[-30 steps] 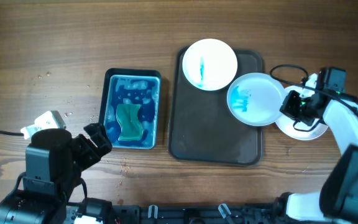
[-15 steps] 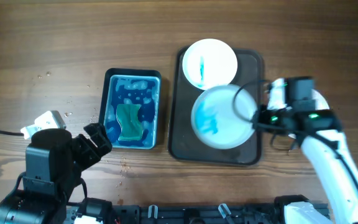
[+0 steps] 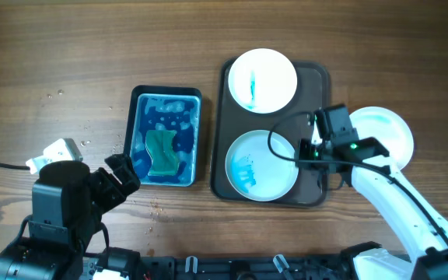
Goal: Clean dirty plates on tray and stack at the side
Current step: 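Grasp the blue-stained plate rim on the tray with the right gripper, then grasp the green sponge in the water tray with the left gripper and lift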
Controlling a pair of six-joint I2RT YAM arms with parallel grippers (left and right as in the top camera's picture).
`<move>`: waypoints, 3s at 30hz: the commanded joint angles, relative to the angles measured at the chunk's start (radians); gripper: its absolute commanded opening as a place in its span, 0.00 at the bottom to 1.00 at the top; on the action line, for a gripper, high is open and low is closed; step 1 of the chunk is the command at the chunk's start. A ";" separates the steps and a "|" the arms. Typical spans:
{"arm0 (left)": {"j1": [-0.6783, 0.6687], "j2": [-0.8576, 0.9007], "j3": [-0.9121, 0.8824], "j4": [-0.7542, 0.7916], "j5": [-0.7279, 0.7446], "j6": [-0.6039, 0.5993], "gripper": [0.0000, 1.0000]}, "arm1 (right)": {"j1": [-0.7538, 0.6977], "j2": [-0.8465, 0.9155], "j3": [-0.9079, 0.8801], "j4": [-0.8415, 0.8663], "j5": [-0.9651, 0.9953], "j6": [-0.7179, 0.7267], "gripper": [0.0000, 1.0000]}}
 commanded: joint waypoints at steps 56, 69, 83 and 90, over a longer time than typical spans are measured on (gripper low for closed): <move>-0.073 1.051 -0.108 0.279 0.154 0.027 0.40 | 0.173 -0.134 0.151 -0.039 -0.054 -0.035 0.49; -0.042 1.016 -0.013 0.261 0.155 0.029 0.31 | 0.173 -0.134 0.151 -0.039 -0.054 -0.036 0.49; -0.028 1.058 -0.173 0.587 0.054 0.134 0.47 | 0.173 -0.134 0.151 -0.039 -0.051 -0.035 0.49; -0.018 1.074 -0.131 0.587 0.058 0.134 0.04 | 0.173 -0.134 0.151 -0.040 -0.050 -0.035 0.49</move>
